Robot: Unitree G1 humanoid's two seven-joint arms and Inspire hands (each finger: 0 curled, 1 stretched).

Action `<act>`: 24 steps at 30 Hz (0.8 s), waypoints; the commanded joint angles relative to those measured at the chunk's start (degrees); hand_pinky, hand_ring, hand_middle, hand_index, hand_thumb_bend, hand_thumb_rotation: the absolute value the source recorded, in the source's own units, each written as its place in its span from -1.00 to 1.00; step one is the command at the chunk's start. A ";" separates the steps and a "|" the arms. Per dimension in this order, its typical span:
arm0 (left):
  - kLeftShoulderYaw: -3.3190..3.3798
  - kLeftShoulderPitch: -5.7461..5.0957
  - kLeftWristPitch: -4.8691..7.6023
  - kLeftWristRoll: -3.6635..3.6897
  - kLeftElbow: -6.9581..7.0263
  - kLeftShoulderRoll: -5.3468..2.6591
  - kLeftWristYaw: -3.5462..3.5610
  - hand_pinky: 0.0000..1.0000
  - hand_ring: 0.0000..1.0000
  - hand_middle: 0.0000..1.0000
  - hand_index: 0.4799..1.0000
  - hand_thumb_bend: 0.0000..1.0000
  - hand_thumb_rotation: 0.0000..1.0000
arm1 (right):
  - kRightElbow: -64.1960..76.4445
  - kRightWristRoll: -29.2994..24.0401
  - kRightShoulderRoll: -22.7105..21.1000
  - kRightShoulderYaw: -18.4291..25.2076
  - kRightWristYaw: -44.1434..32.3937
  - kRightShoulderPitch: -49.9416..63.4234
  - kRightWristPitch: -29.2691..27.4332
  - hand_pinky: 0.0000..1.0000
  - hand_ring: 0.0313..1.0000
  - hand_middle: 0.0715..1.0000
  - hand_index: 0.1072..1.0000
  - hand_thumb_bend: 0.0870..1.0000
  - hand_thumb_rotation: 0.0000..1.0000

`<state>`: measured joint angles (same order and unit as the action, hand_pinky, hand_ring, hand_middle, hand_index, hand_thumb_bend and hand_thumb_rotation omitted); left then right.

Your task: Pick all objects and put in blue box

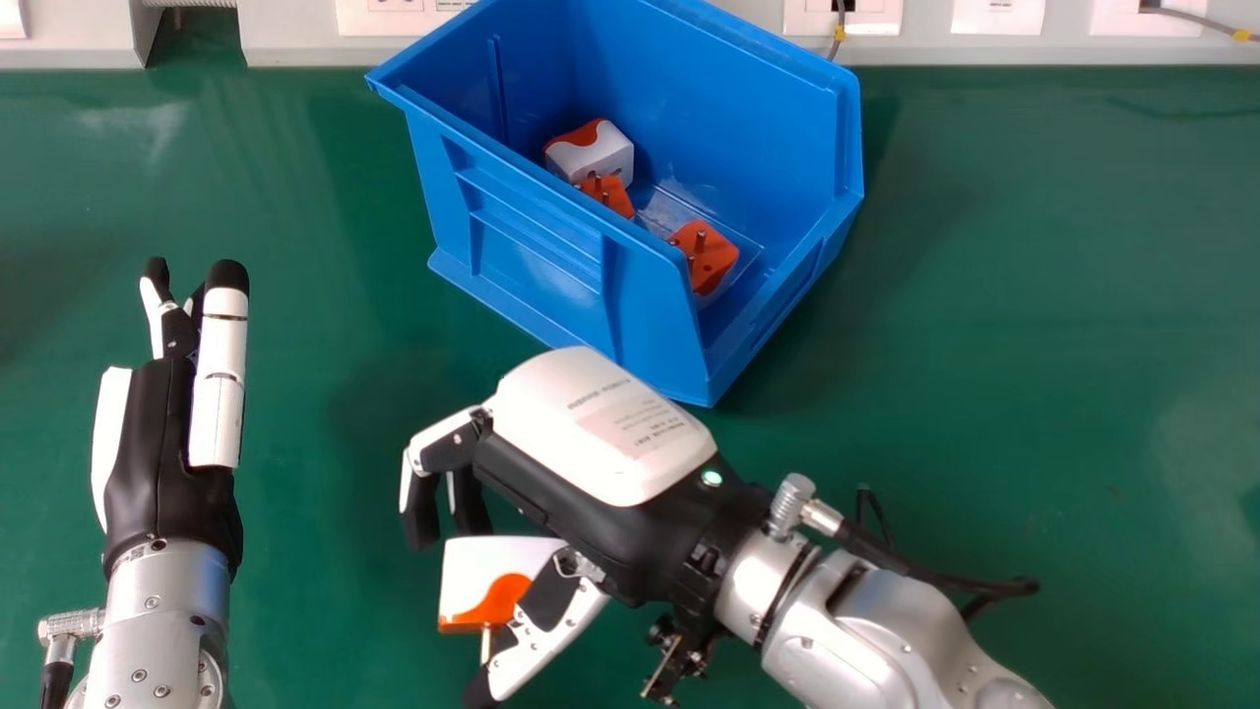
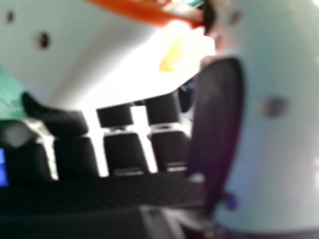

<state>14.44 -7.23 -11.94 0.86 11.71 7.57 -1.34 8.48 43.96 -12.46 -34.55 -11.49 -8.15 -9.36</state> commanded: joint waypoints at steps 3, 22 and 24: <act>0.43 0.89 0.91 0.47 0.11 0.82 0.36 1.00 1.00 0.97 0.94 -0.07 1.00 | 4.44 0.14 -0.69 1.40 -0.69 1.28 0.88 -0.92 -0.86 -0.72 -0.16 -0.11 -0.74; 1.07 1.39 0.55 1.58 -0.54 1.26 0.81 1.00 1.00 0.98 0.95 -0.07 1.00 | 8.86 -0.82 -2.81 6.89 0.69 7.56 2.15 -0.89 -0.84 -0.72 -0.17 -0.12 -0.74; 1.09 1.34 0.71 1.51 -0.60 1.39 0.88 1.00 1.00 0.98 0.95 -0.07 1.00 | 9.57 -0.98 -3.01 7.66 0.30 8.11 2.76 -0.88 -0.83 -0.70 -0.18 -0.12 -0.73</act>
<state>15.07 -6.45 -11.98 2.29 10.56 8.09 -0.48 15.51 43.57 -15.61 -28.23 -11.97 -0.05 -6.78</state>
